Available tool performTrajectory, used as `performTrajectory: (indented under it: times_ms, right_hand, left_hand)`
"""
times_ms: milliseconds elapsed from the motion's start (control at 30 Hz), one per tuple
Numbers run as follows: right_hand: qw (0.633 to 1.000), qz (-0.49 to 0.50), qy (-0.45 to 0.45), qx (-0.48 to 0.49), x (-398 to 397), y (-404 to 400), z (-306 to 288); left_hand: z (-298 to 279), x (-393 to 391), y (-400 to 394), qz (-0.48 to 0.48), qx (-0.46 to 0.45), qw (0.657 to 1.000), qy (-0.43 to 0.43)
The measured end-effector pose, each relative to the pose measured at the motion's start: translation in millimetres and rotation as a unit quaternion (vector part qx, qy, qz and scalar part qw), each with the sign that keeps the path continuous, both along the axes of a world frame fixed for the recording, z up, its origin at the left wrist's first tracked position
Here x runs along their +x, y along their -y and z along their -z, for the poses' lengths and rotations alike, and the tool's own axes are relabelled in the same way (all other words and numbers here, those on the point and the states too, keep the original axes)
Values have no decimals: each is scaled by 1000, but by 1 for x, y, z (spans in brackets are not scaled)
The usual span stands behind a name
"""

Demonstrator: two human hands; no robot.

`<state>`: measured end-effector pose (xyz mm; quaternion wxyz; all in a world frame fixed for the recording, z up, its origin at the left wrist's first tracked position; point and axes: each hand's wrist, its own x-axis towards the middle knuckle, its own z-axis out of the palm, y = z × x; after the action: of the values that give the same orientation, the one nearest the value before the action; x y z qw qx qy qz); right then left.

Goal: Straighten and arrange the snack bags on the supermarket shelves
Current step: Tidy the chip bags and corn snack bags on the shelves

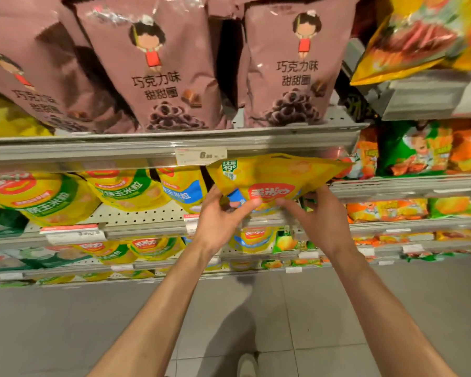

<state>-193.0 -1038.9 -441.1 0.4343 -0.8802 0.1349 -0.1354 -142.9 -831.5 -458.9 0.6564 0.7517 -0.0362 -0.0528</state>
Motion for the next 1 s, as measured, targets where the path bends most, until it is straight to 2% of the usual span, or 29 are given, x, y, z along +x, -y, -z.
performTrajectory:
  times_ms: [200, 400, 533, 700, 867, 1000]
  right_hand:
    - [992, -32, 4, 122, 19, 4, 25]
    - [985, -39, 4, 170, 29, -12, 31]
    - [986, -24, 5, 168, 34, -20, 39]
    - [979, -1, 27, 202, 45, -23, 45]
    - [977, 0, 9, 211, 61, -25, 42]
    - [970, -12, 8, 244, 66, -20, 39]
  left_hand:
    - [10, 14, 16, -6, 6, 1000, -18]
    - [17, 18, 19, -14, 26, 999, 12]
    - [22, 16, 25, -32, 30, 998, 36]
    - [21, 28, 35, -49, 68, 996, -1]
    - [15, 37, 38, -82, 70, 993, -46]
    - [9, 39, 31, -42, 37, 997, -48]
